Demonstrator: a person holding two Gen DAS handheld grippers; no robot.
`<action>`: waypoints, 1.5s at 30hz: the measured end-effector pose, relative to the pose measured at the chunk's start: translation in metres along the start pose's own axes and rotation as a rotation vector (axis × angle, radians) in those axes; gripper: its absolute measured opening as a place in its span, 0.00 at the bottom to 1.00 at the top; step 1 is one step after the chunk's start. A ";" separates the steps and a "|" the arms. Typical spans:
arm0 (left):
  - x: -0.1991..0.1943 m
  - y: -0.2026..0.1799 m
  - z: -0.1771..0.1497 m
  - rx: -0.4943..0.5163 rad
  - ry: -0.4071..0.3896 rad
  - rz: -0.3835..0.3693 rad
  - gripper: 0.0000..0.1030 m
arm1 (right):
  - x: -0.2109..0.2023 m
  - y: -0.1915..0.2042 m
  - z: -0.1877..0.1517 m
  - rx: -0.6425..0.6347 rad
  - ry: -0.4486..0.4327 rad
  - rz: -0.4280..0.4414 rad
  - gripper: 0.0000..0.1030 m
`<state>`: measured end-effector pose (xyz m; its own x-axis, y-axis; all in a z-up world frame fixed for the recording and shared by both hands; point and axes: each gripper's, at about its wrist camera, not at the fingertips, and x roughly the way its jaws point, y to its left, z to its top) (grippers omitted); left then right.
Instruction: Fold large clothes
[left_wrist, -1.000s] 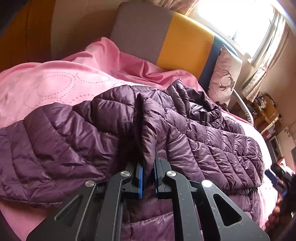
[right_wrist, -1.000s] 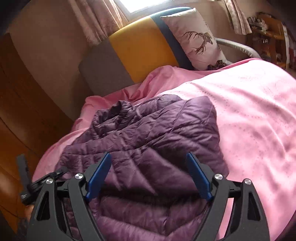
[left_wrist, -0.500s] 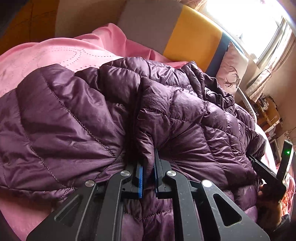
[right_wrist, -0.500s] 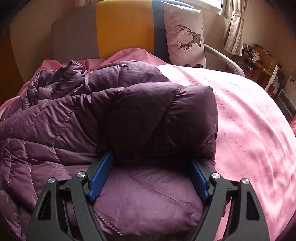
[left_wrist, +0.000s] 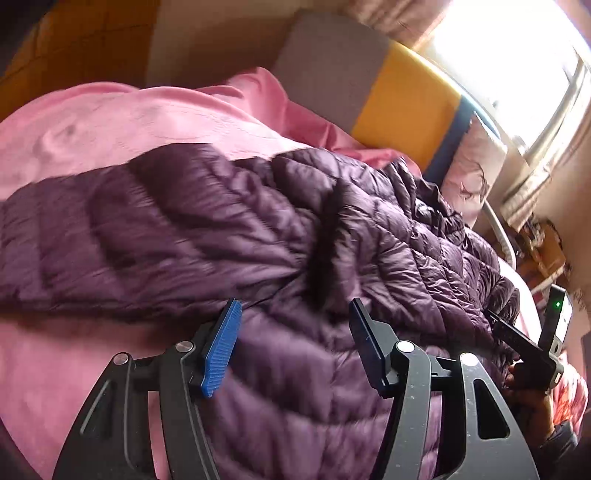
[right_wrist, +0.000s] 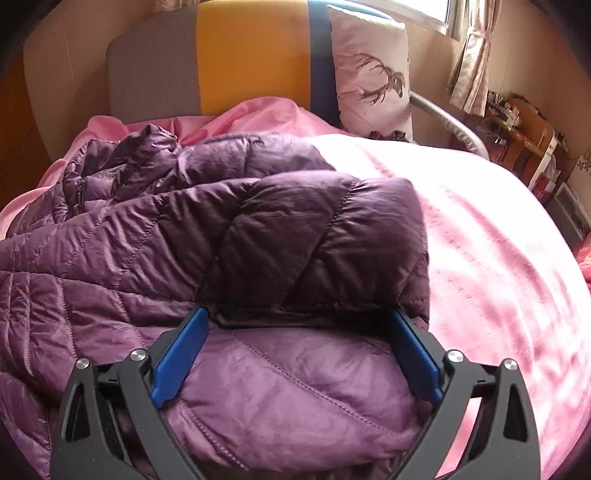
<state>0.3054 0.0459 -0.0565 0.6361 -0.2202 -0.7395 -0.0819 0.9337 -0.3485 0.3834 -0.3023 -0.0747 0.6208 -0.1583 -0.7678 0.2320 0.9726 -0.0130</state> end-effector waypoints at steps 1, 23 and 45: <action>-0.006 0.010 -0.002 -0.020 -0.004 0.008 0.57 | -0.009 0.001 -0.001 0.004 -0.021 0.004 0.95; -0.114 0.319 -0.029 -0.909 -0.275 0.056 0.61 | -0.108 0.147 -0.117 -0.291 -0.052 0.282 0.97; -0.098 0.046 0.031 0.034 -0.245 -0.239 0.10 | -0.089 0.125 -0.119 -0.176 0.009 0.368 0.98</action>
<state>0.2628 0.1193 0.0175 0.7997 -0.3637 -0.4777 0.1145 0.8735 -0.4732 0.2685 -0.1460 -0.0839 0.6318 0.2063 -0.7472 -0.1368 0.9785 0.1545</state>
